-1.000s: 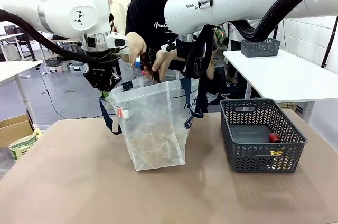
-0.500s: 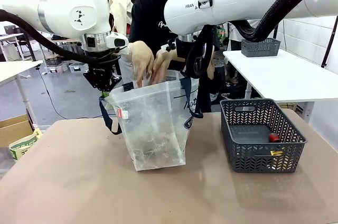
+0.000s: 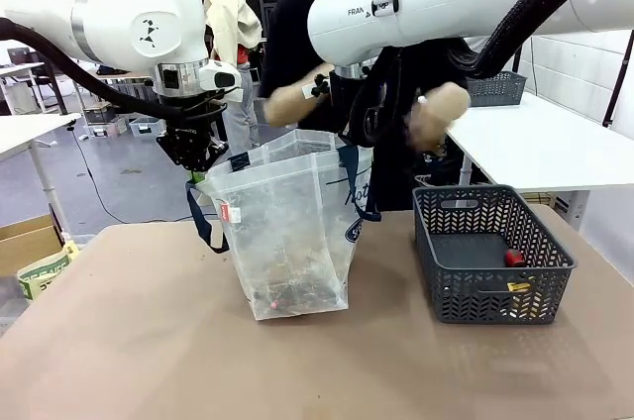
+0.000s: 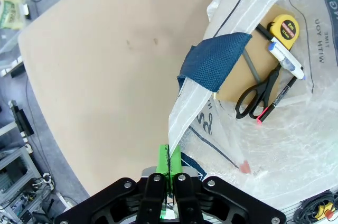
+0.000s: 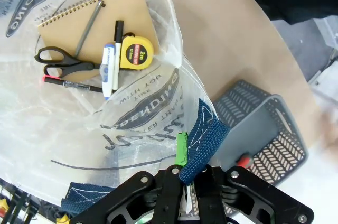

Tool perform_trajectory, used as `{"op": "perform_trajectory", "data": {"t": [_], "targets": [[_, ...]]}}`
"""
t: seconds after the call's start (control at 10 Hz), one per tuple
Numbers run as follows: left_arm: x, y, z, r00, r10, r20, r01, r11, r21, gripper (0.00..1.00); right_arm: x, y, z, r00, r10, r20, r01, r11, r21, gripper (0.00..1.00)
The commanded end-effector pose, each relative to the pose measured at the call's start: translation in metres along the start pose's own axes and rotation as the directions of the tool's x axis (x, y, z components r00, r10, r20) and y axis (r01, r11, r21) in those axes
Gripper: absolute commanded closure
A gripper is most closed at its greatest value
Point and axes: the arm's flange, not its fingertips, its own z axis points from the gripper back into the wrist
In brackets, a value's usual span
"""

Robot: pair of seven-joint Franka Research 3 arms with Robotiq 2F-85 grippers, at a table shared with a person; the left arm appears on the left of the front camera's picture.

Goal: Transfer purchased items from the store into the shopping bag.
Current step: Move the Reusable shopping bag to the right side of the table.

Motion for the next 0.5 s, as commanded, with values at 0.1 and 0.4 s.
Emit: {"op": "perform_trajectory", "data": {"t": [0.1, 0.4], "targets": [[-0.0011, 0.0004, 0.0002, 1.000, -0.001, 0.000, 0.001, 1.000, 0.006, 1.00, -0.0007, -0.0011, -0.0002, 1.000, -0.007, -0.001, 0.007, 1.000, -0.001, 1.00], [-0.0011, 0.0004, 0.0002, 1.000, -0.001, 0.000, 0.001, 1.000, 0.006, 1.00, -0.0007, -0.0011, -0.0002, 1.000, -0.007, -0.001, 0.007, 1.000, -0.001, 1.00]]}}
